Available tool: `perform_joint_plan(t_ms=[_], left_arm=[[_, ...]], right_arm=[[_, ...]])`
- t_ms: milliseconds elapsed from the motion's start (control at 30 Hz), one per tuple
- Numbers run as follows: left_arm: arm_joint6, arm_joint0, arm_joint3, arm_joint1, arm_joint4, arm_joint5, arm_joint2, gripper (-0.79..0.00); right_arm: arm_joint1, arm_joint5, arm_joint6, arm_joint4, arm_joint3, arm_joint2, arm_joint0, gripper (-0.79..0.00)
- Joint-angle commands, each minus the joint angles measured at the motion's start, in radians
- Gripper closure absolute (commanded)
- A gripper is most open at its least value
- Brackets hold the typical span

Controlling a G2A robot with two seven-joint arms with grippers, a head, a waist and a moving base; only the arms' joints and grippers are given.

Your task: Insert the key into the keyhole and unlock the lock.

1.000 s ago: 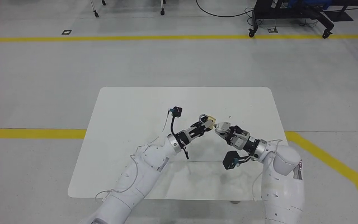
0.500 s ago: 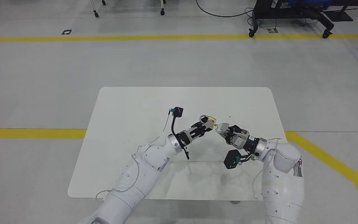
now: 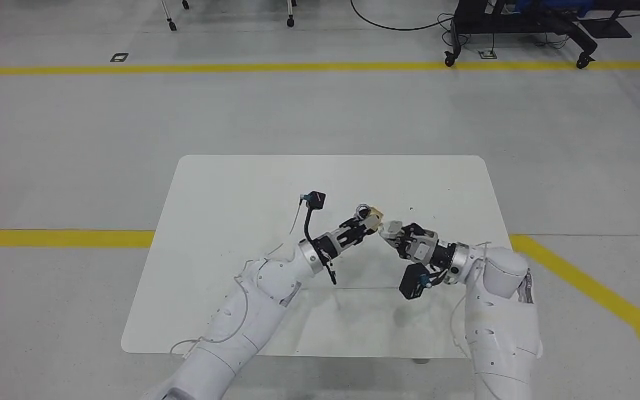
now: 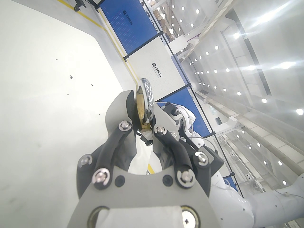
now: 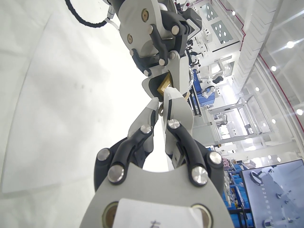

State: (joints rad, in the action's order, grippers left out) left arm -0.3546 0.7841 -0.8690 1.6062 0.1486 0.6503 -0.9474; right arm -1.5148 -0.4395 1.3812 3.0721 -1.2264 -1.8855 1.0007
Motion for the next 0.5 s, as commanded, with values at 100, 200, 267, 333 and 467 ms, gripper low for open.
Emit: perform_joint_plan(t_ms=[100,200,267,333,467], left_arm=[[-0.002,0.006,-0.01,-0.002,0.008,0.007,-0.003,0.0],[-0.003,0.009,-0.014,-0.004,0.012,0.008,-0.006,0.0],[-0.004,0.01,-0.017,-0.005,0.011,0.009,-0.01,0.0],[-0.008,0.011,-0.02,-0.006,0.012,0.011,-0.013,0.0],[-0.013,0.012,-0.022,-0.009,0.012,0.013,-0.018,0.0]], right_arm=[[0.012,0.007,0.007,0.0,0.099,0.001,-0.054,0.0],[0.018,0.025,0.025,0.0,0.16,0.001,-0.085,0.0],[0.024,0.037,0.037,0.0,0.197,-0.001,-0.103,0.0],[0.03,0.049,0.049,0.0,0.232,-0.002,-0.12,0.0],[0.045,0.068,0.068,0.0,0.291,-0.005,-0.149,0.0]])
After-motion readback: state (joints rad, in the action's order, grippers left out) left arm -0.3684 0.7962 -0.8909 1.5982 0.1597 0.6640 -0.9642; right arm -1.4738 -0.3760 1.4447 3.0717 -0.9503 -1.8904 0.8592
